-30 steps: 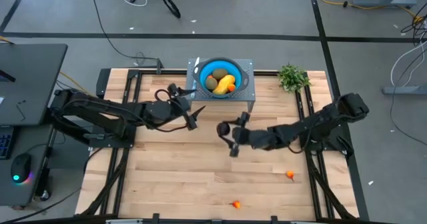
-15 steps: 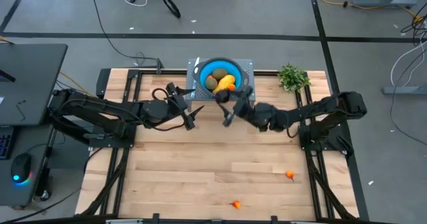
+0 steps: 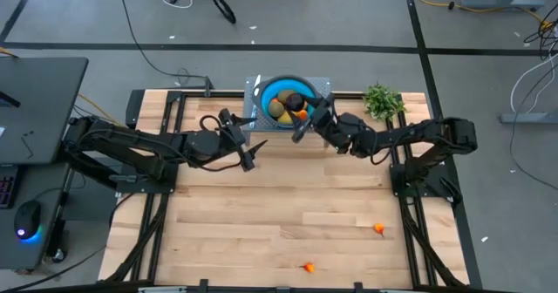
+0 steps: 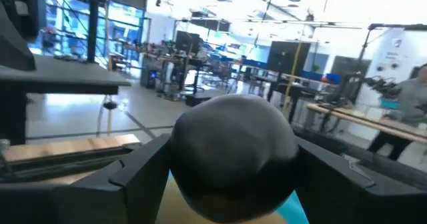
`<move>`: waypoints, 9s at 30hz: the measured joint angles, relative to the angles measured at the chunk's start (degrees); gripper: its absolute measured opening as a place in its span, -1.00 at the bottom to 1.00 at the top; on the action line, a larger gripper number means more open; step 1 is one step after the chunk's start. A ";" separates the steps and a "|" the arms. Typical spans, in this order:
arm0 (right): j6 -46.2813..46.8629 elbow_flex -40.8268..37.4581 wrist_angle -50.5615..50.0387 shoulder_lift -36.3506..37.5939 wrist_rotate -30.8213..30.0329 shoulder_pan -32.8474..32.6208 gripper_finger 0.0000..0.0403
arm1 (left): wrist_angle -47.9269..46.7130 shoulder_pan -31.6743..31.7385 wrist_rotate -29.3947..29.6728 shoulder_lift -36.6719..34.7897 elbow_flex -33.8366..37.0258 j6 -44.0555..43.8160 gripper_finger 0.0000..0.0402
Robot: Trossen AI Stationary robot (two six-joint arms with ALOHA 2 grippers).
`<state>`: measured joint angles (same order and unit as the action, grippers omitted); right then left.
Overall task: Pick & Place Fruit
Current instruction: Put the black plum into the blue strainer bowl, then put the orange pear into the blue strainer bowl
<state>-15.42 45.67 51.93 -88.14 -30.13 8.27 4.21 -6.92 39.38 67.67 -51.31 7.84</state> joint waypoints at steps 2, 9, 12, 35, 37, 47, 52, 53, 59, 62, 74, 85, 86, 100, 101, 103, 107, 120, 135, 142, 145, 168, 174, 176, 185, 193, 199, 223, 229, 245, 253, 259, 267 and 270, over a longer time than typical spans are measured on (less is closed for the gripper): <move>0.75 0.92 -1.22 -0.02 0.32 0.58 0.42 | 0.05 0.00 0.00 0.01 0.00 0.05 0.69; 1.01 8.67 -16.22 -0.02 0.35 0.95 0.42 | 0.13 0.00 0.00 0.03 0.00 0.02 0.69; 1.01 9.97 -21.02 -0.02 0.35 0.94 0.42 | -0.04 0.00 0.00 0.03 0.00 -0.20 0.69; -3.80 9.99 -23.48 0.11 3.08 -0.28 0.42 | 4.30 4.13 -1.69 4.97 0.02 1.48 0.69; -4.05 9.99 -23.48 0.12 1.28 -0.31 0.42 | 4.40 4.66 -1.49 5.21 0.02 1.55 0.69; -5.59 9.99 -24.21 0.17 -4.22 -0.02 0.42 | 5.98 5.68 -1.46 5.48 0.01 1.31 0.69; 0.50 9.99 -27.33 0.22 -3.70 0.85 0.42 | 6.21 5.81 -1.52 5.77 0.02 0.68 0.69; 1.35 9.99 -27.45 0.22 -3.61 1.18 0.42 | 6.31 5.85 -1.49 5.99 0.02 0.26 0.69; 7.13 10.04 -27.65 0.24 2.75 4.50 0.42 | 7.09 5.86 -2.75 6.98 -0.02 -0.45 0.69; 8.20 10.04 -28.22 0.24 3.65 5.49 0.42 | 7.37 5.86 -2.97 7.44 0.00 -0.39 0.69; 7.64 10.06 -29.42 0.22 3.36 5.97 0.46 | 7.22 5.81 -3.21 7.44 0.00 -0.39 0.69; 7.46 10.06 -29.39 0.22 3.21 5.84 0.58 | 7.26 5.86 -3.21 7.44 0.00 0.20 0.69; 7.45 10.06 -29.14 0.22 3.20 5.84 0.59 | 7.26 5.86 -3.21 7.44 0.00 0.21 0.69; 4.43 10.04 -25.35 0.22 3.19 4.58 0.64 | 7.26 5.82 -3.26 7.44 0.00 0.02 0.69; 3.94 10.04 -25.02 0.22 3.19 4.35 0.64 | 7.26 5.81 -3.26 7.44 0.00 0.00 0.69; 3.35 10.04 -24.62 0.22 3.17 3.90 0.64 | 7.26 5.81 -3.28 7.44 0.00 -0.01 0.69; 1.16 10.04 -24.42 0.22 -0.04 2.47 0.64 | 7.23 5.81 -3.30 7.44 0.00 -0.04 0.69; -9.51 10.01 -17.75 0.22 -15.33 -7.19 0.64 | 6.86 5.84 -5.64 7.42 0.00 -0.13 0.69; -7.24 9.97 -23.30 0.22 -28.83 -14.39 0.64 | 6.83 5.49 -7.41 6.98 0.00 -2.43 0.69; -0.35 9.97 -31.55 0.22 -29.78 -15.44 0.64 | 7.02 4.22 -7.23 5.79 0.00 -1.36 0.69; 2.21 9.97 -34.98 0.22 -29.54 -16.29 0.64 | 6.50 3.65 -7.15 4.47 0.04 -1.16 0.69; 12.20 9.97 -44.26 0.22 -16.16 -21.62 0.64 | 5.97 0.92 -6.60 2.44 0.02 -2.32 0.69; 8.86 9.97 -43.96 0.22 -14.15 -21.62 0.64 | 7.18 0.94 -8.59 2.51 0.02 -3.09 0.69; 8.11 9.97 -43.98 0.22 -14.07 -21.62 0.64 | 7.25 0.94 -9.64 2.73 0.02 -3.10 0.69; 13.81 9.97 -44.02 0.22 -3.89 -21.64 0.64 | 7.30 0.96 -10.42 2.72 0.02 -2.97 0.69; 16.89 9.97 -45.86 0.22 3.92 -21.59 0.64 | 7.26 0.96 -10.68 2.72 0.02 -1.37 0.69; 21.27 9.97 -51.53 0.22 15.34 -22.65 0.64 | 7.25 0.94 -10.63 2.72 0.02 -0.88 0.69; 50.73 9.99 -86.86 0.22 38.55 -36.11 0.64 | 6.80 0.96 -10.51 2.72 0.02 -1.63 0.69; 57.18 9.99 -98.77 0.22 42.38 -38.18 0.64 | 6.82 1.01 -10.50 2.72 0.02 -1.62 0.69; 71.86 9.99 -110.85 0.22 44.53 -46.00 0.64 | 5.57 1.01 -10.49 2.72 0.02 -1.66 0.69; 80.88 9.31 -111.85 0.22 36.26 -52.68 0.64 | 5.56 1.01 -10.51 2.72 0.02 -1.84 0.69; 86.08 3.92 -111.41 0.17 36.41 -56.82 0.64 | 5.44 1.01 -10.51 2.72 0.02 -2.14 0.69; 88.65 1.75 -110.45 0.17 38.12 -58.62 0.64 | 5.46 1.01 -10.46 2.72 0.02 -2.21 0.69; 88.61 1.75 -109.81 0.17 36.48 -58.62 0.64 | 5.51 1.01 -10.29 2.72 0.02 -2.16 0.69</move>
<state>73.19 47.42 -57.89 -87.96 6.35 -50.35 9.72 -5.91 29.08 70.39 -51.29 5.67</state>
